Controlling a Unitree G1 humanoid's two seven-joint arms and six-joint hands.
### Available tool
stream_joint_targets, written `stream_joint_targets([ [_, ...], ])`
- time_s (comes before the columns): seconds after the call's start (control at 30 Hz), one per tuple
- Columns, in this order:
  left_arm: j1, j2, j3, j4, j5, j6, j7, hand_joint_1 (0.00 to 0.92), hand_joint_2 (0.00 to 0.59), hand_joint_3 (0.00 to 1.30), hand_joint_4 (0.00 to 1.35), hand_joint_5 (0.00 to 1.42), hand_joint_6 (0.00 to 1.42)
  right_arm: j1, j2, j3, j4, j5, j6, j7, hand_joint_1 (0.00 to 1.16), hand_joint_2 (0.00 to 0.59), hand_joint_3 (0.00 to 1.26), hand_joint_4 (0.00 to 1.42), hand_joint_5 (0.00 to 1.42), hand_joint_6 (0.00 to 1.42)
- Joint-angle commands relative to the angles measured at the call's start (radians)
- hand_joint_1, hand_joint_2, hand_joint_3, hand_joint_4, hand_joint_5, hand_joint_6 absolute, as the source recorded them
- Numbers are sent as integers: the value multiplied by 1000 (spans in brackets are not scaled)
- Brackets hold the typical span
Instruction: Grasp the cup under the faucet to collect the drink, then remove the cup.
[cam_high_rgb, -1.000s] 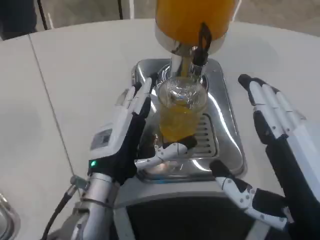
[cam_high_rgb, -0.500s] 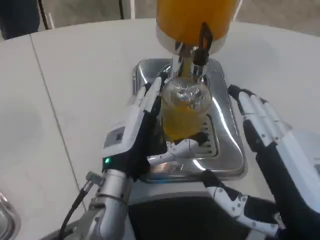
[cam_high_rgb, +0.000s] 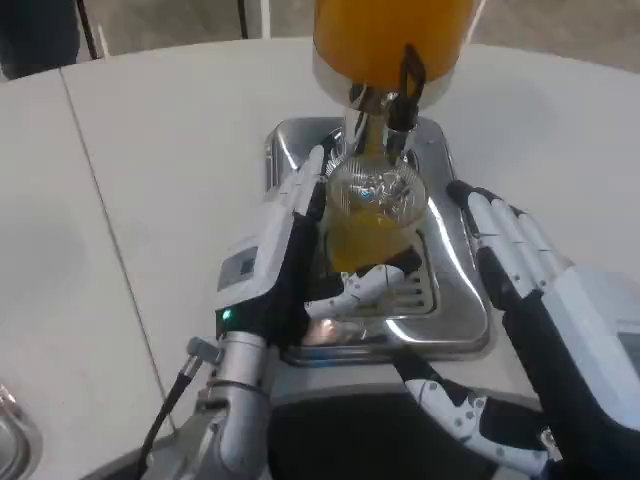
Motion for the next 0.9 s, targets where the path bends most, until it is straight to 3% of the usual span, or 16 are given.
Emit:
stream_joint_targets([
  [0.03,-10,-17,-30,28,16,17,37,328,83,0,0,95,106,-5,9,-11,-6,0,9,23,614,355,0,0,22,129],
  [0.53,-28,-65,-58,76,25,51,142,334,86,0,0,232,233,-24,20,-45,-2,15,30,61,583,356,0,0,25,129],
  [0.7,-43,-92,-77,109,24,88,185,333,87,32,50,363,375,-29,53,-7,-16,-20,43,80,580,357,0,0,25,129],
  [0.9,-59,-126,-99,146,26,117,226,340,91,105,139,469,567,-28,72,-26,-16,-12,68,88,577,357,0,0,25,129],
])
